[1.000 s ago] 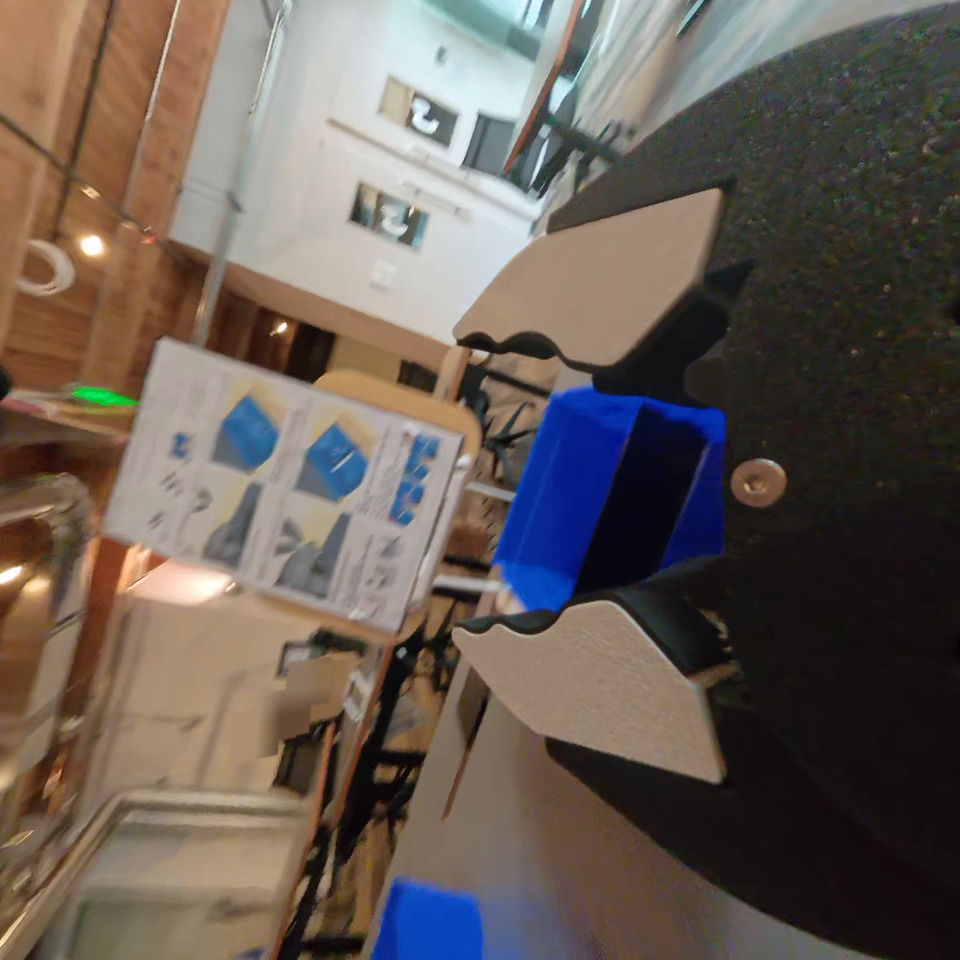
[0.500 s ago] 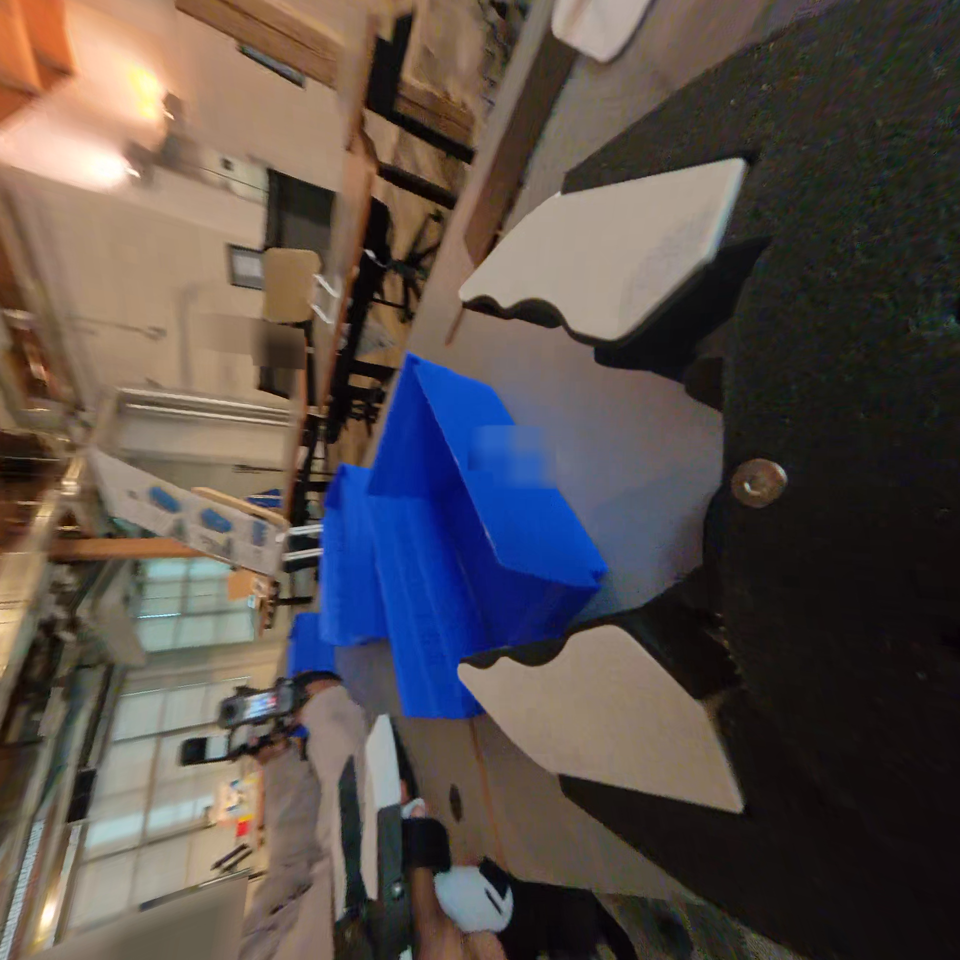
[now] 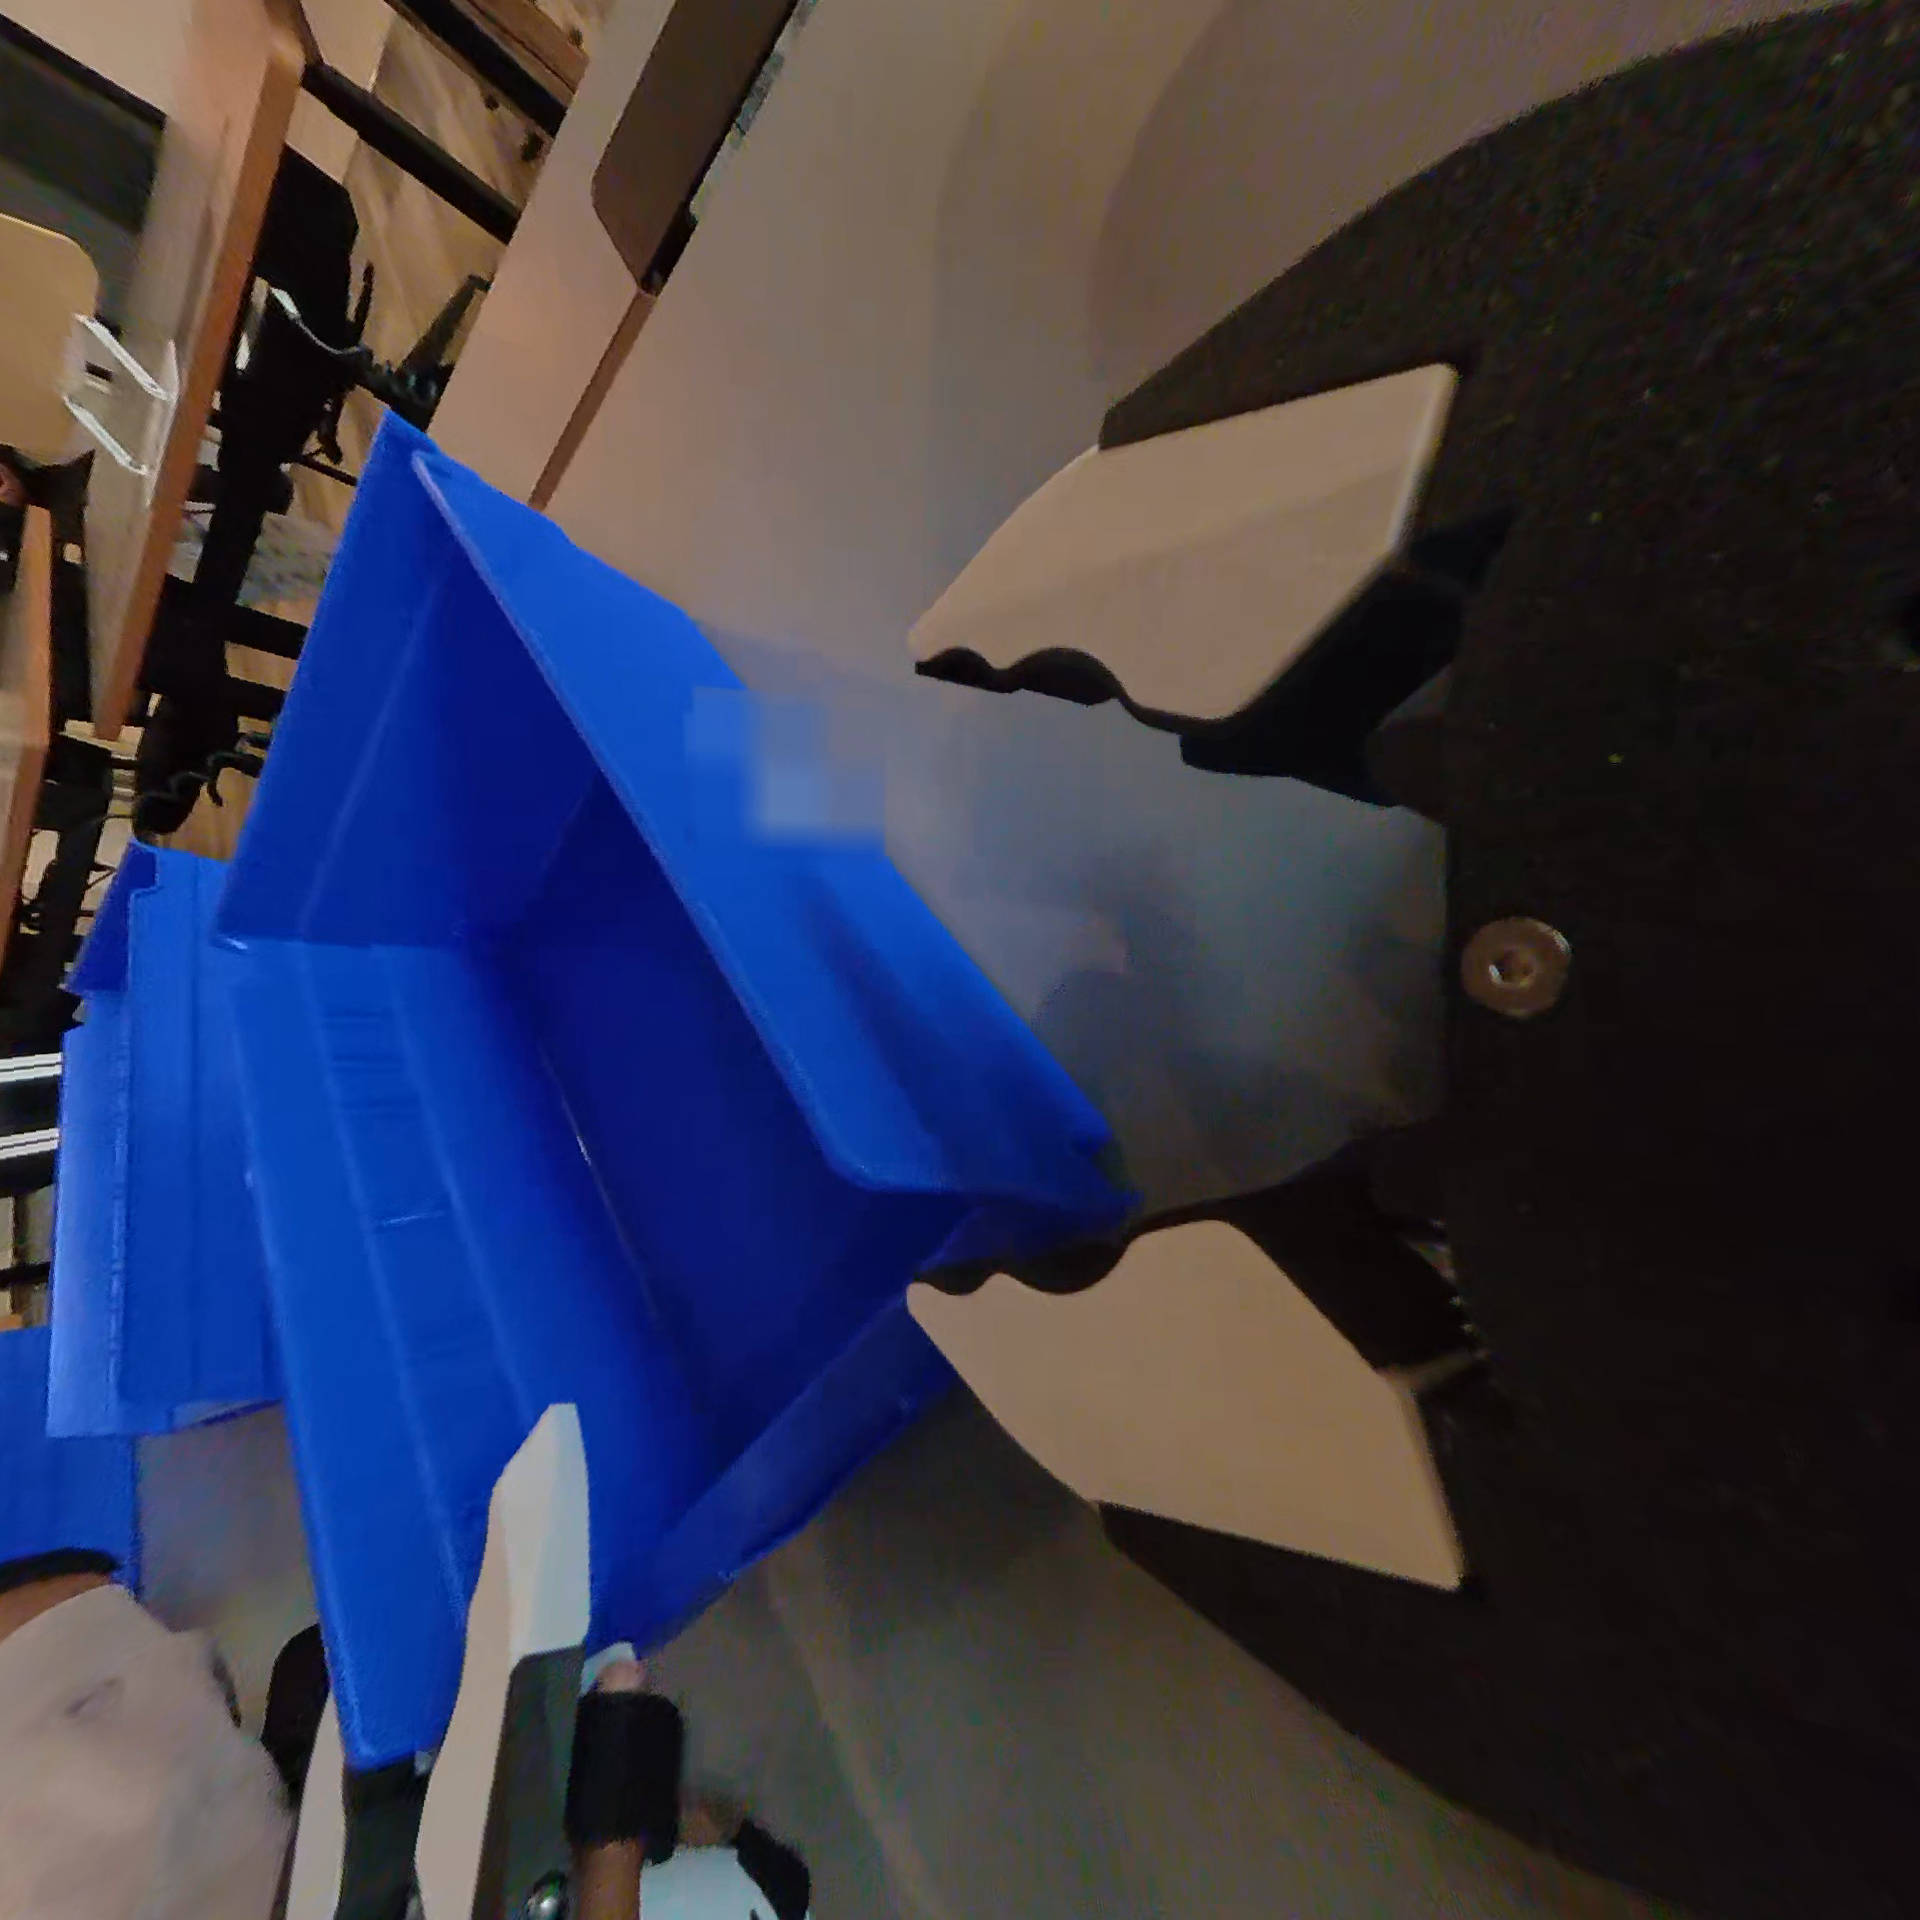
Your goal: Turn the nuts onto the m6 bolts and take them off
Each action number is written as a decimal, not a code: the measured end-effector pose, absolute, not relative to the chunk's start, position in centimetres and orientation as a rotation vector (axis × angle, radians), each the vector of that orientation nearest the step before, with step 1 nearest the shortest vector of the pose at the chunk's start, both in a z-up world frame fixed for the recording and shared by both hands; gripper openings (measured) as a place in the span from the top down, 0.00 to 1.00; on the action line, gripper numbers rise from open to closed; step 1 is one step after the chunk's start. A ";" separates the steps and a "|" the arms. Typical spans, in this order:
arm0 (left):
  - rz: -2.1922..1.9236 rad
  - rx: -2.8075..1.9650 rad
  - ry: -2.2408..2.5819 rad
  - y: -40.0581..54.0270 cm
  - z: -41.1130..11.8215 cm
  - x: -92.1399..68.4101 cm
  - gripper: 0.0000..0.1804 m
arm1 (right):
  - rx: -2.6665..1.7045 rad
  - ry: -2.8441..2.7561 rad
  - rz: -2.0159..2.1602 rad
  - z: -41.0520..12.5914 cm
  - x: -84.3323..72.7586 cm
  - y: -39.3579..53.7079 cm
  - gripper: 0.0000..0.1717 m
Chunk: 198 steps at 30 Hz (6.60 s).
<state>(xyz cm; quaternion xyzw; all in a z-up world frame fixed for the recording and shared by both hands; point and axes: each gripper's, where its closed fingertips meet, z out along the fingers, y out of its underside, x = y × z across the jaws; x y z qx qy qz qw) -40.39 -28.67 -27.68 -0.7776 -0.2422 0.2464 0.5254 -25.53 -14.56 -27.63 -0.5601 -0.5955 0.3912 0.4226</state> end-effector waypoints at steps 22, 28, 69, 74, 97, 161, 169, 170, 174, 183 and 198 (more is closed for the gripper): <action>0.565 -1.815 -0.664 -27.2 -28.1 -41.1 0.93 | -1.328 -1.545 0.862 -27.0 -28.6 -14.9 0.68; 0.649 -1.781 -0.743 -27.2 -27.7 -40.3 0.97 | -1.235 -1.589 0.588 -27.2 -28.1 -12.9 0.82; 0.471 -1.829 -0.323 -6.6 -25.9 -21.3 0.93 | -1.457 -1.217 0.244 -26.0 -5.2 3.5 0.89; 0.494 -1.850 -0.320 -5.7 -26.5 -20.7 0.92 | -1.450 -1.205 0.178 -26.1 -4.5 4.5 0.90; 0.601 -1.854 -0.226 -4.8 -26.5 -21.0 0.83 | -1.245 -1.161 -0.069 -24.3 -3.9 5.9 0.76; 0.472 -1.547 0.178 3.5 -17.1 1.1 0.94 | -1.381 -0.902 0.163 -16.3 15.9 15.0 0.97; 0.642 -1.495 0.120 -4.6 -11.9 -6.6 0.94 | -1.258 -0.954 0.322 -11.4 5.6 9.2 0.97; 0.670 -1.490 0.105 -5.8 -11.5 -7.9 0.93 | -1.246 -0.967 0.348 -11.3 4.0 8.3 0.97; 0.777 -1.486 0.026 -10.9 -10.6 -12.6 0.94 | -1.201 -1.011 0.468 -11.0 -2.6 4.6 0.97; 1.000 -1.474 -0.147 -21.1 -10.6 -20.1 0.94 | -1.127 -1.141 0.724 -11.9 -14.5 -3.2 0.97; 1.094 -1.365 -0.403 -30.8 -15.2 -26.0 0.96 | -1.126 -1.433 0.760 -20.7 -22.8 -12.4 0.95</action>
